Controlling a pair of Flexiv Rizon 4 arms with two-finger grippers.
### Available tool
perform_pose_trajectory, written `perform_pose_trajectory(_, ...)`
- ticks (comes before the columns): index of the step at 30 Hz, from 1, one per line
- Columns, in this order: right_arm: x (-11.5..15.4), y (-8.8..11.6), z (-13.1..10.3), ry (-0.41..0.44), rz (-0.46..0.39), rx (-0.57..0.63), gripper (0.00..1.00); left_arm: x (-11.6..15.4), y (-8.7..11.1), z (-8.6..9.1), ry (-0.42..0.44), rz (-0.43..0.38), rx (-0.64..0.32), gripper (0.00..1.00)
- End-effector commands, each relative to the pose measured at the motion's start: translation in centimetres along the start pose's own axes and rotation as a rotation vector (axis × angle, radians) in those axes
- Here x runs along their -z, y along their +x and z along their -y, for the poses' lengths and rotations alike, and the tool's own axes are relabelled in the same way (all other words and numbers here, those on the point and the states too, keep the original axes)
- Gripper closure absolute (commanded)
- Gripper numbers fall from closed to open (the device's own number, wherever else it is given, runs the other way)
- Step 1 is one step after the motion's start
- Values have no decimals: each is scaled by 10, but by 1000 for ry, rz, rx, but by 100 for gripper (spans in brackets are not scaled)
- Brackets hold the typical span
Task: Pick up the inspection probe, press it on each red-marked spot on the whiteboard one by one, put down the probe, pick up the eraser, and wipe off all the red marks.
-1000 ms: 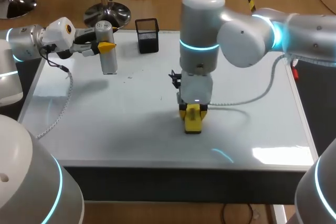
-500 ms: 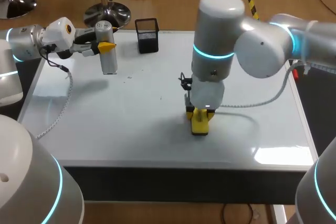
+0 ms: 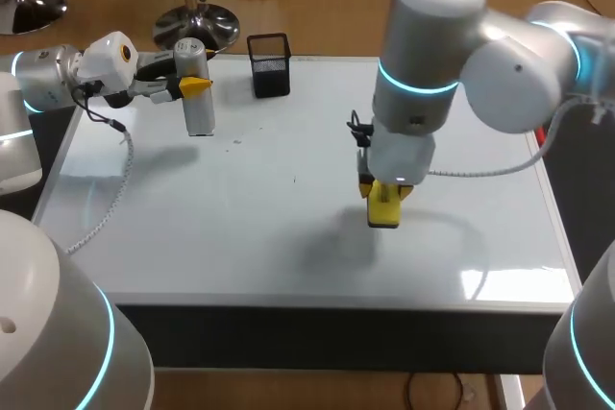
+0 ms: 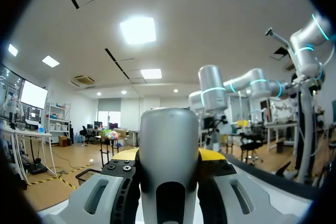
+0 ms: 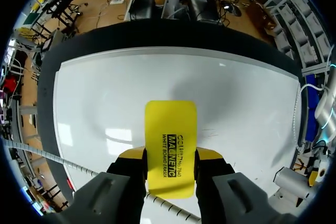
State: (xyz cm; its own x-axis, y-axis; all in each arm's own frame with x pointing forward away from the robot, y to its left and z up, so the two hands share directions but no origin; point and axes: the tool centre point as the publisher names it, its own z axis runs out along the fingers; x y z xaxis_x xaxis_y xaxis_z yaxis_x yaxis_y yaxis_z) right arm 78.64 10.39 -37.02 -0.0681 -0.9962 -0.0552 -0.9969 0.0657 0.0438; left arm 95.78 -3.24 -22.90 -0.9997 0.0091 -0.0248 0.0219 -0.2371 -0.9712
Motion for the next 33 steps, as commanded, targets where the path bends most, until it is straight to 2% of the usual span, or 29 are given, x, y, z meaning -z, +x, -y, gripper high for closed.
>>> perform_pose_trajectory(1, 1, 3, -2, 10, 1, 2, 100, -1, 1, 1, -1, 2, -2, 100)
perform_pose_trajectory(15, 1, 3, -2, 10, 1, 2, 100, -1, 1, 1, -1, 2, -2, 100)
perform_pose_trajectory(26, 1, 4, 61, 43, -34, 41, 100, -1, 1, 1, -1, 2, -2, 100)
perform_pose_trajectory(33, 1, 13, 110, 42, 42, 60, 100, -1, 1, 1, -1, 2, -2, 100)
